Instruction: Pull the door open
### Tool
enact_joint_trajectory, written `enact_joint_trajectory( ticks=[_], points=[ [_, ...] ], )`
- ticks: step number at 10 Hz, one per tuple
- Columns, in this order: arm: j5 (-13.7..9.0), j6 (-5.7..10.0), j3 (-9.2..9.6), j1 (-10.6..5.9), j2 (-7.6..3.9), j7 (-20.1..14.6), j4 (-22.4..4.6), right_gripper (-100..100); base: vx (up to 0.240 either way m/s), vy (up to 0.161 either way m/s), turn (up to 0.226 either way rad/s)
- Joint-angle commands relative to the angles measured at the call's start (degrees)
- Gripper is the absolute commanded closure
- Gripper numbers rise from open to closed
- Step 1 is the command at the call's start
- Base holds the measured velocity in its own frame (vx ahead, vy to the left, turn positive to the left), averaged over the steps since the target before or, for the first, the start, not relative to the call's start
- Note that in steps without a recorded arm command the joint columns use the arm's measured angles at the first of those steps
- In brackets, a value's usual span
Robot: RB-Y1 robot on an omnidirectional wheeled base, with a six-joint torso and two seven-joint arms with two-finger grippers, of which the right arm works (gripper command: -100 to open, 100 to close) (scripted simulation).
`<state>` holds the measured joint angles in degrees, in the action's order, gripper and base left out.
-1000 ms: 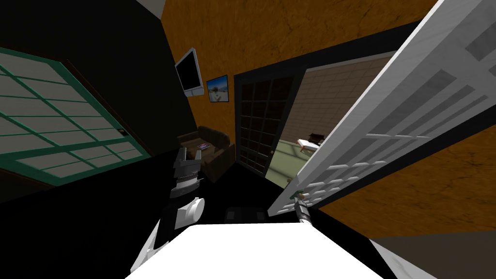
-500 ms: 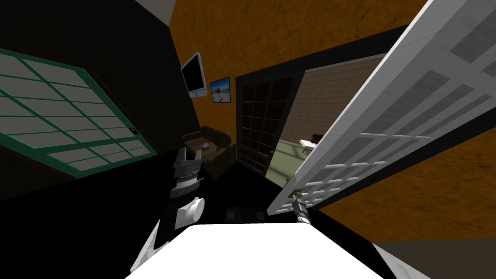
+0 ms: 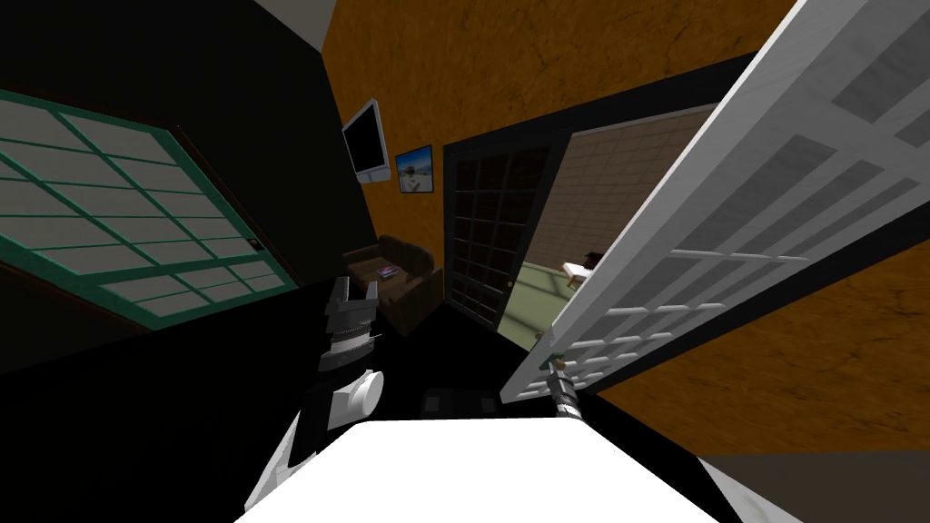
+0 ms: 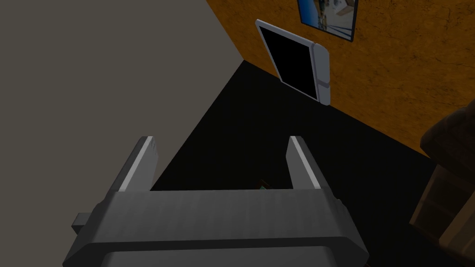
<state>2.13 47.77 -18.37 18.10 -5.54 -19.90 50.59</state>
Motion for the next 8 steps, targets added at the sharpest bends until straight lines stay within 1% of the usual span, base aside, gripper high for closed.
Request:
enact_joint_trajectory(
  ticks=[1, 2, 4, 5, 7, 8],
  points=[
    [-0.6, -0.33, -1.33, -0.23, -1.04, -0.2, -2.2, 100, -0.023, -0.014, 0.010],
    [-0.6, -0.33, -1.33, -0.23, -1.04, -0.2, -2.1, 100, -0.026, -0.015, -0.005],
    [-0.9, -0.44, -0.03, -0.36, -0.87, -3.6, -1.6, 100, -0.070, -0.036, 0.091],
    [-1.1, -0.51, 0.66, -0.42, -0.78, -5.2, -1.2, 100, -0.089, -0.087, 0.117],
    [-1.1, -0.51, 0.66, -0.42, -0.78, -5.7, -1.2, 100, -0.038, -0.037, 0.025],
    [-1.2, -0.57, 1.35, -0.49, -0.68, -7.6, -0.9, 100, -0.044, -0.019, 0.058]
  ],
)
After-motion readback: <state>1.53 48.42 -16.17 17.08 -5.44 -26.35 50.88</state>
